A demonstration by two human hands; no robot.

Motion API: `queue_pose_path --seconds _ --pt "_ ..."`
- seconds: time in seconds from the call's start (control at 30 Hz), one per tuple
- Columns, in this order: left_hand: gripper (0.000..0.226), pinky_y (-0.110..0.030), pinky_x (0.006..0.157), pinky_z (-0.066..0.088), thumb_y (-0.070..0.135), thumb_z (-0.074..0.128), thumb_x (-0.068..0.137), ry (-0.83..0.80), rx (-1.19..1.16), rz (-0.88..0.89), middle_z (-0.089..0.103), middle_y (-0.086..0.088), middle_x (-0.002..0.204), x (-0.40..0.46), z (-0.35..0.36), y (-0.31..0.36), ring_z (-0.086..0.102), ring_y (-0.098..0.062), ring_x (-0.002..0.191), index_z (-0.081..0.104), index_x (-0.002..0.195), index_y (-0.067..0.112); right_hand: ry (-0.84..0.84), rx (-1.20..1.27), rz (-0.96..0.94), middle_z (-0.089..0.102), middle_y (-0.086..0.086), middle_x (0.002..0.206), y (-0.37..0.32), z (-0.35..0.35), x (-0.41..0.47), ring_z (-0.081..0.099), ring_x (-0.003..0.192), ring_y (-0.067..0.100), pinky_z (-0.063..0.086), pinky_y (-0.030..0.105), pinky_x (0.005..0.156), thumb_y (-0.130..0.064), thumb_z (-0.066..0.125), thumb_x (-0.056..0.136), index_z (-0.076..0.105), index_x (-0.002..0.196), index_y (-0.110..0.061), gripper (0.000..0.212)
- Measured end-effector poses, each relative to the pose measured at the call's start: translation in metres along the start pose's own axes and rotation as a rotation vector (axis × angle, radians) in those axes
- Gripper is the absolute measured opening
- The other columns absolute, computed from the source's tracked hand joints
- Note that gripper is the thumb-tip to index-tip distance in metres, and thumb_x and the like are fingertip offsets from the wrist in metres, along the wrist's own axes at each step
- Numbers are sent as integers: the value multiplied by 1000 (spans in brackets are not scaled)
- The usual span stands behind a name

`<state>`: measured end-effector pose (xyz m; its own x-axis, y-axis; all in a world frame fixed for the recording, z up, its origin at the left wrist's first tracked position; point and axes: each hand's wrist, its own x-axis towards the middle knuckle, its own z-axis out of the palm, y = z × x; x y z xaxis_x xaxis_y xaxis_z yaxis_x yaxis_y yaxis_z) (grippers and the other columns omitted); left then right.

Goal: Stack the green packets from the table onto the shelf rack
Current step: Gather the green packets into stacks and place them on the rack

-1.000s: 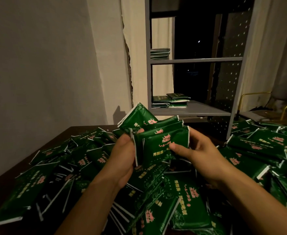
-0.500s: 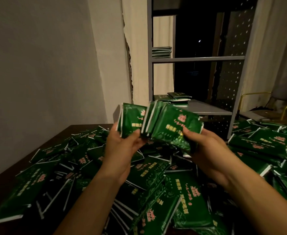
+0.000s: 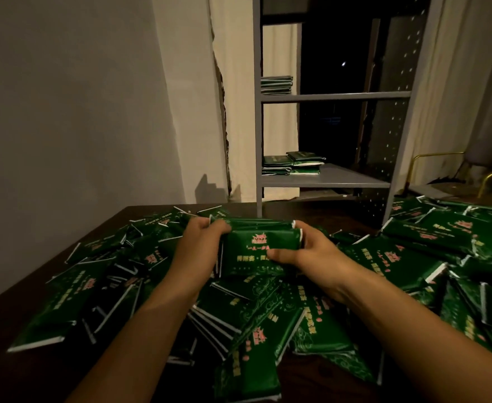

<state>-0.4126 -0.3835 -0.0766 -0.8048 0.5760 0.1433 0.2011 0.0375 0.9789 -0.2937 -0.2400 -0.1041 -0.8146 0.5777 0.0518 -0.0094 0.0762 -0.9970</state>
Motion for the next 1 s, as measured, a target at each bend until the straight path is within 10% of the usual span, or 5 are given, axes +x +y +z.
queue_pose_path --seconds 0.17,0.4,0.77,1.0 --pt "60 -44 95 54 27 69 90 -153 138 50 58 12 114 -8 -4 -15 64 -12 100 30 133 41 24 -47 4 70 9 112 2 8 -4 70 101 24 57 40 93 -4 72 87 44 135 -22 59" --pt "38 -30 74 54 10 53 99 -188 225 42 64 0 107 -11 2 -15 67 -14 91 37 127 30 14 -88 -11 67 5 108 -5 15 -12 69 91 24 61 39 77 2 58 95 40 137 -29 55" --pt "37 -40 87 61 16 71 75 -344 -537 -172 75 -19 107 0 6 27 73 -30 99 70 107 -1 -209 378 -10 72 14 117 -56 -38 -31 71 105 24 59 29 77 -3 60 93 58 126 -1 34" --pt "50 -38 69 63 10 74 83 -315 -529 -280 68 -23 119 15 64 58 75 -35 93 55 129 3 105 402 60 74 17 109 -64 -63 -22 72 101 32 57 41 85 -14 74 87 55 128 3 48"
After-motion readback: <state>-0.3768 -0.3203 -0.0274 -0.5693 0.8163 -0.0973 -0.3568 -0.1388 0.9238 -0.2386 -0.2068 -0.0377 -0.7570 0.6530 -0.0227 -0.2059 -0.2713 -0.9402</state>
